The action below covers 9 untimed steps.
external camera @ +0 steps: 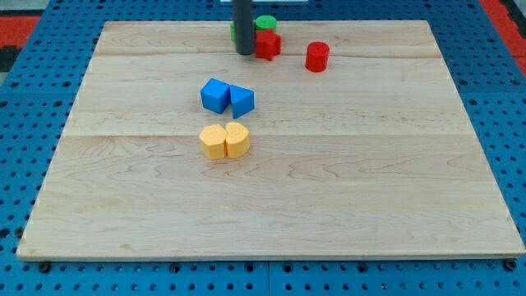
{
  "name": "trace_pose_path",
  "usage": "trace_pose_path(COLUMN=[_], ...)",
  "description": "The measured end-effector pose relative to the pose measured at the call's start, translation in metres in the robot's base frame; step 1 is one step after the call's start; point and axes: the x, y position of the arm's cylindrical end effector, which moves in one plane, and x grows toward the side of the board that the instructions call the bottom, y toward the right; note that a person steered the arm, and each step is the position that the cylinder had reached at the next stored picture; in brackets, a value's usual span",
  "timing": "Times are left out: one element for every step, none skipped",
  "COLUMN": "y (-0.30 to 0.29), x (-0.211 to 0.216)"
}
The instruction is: Push the red star towards the top right
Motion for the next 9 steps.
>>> trace_pose_path(y=[0.064,0.067,0.029,0.024,0.013,0.018,0.024,0.040,0.073], x=[0.014,0.034,0.033,0.018,0.000,-0.012,-0.012,-0.013,-0.013])
